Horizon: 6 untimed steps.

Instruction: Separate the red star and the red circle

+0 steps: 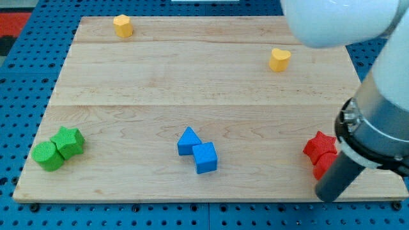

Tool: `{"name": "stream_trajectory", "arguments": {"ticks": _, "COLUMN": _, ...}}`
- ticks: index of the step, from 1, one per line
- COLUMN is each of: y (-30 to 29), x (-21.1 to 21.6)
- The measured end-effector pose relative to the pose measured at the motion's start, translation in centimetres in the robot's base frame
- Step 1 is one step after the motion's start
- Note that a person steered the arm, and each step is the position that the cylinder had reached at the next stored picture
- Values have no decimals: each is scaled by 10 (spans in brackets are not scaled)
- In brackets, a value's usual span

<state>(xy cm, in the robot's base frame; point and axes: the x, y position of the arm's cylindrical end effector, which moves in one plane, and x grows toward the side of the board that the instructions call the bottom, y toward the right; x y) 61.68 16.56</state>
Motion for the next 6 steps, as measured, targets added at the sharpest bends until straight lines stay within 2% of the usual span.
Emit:
{"name": "stream_trajectory", "arguments": {"ticks": 1, "y": -23, "x": 0}}
{"name": "stream_trajectory", "arguments": {"ticks": 2, "y": 24, "x": -1}}
{"name": "stream_trajectory", "arguments": {"ticks": 3, "y": 99, "x": -12}}
{"name": "stream_trajectory", "arguments": {"ticks": 4, "y": 83, "x": -28}}
{"name": "stream_trajectory", "arguments": {"ticks": 5, "y": 16, "x": -60}}
{"name": "stream_trajectory", "arguments": {"ticks": 6, "y": -66, "x": -67}}
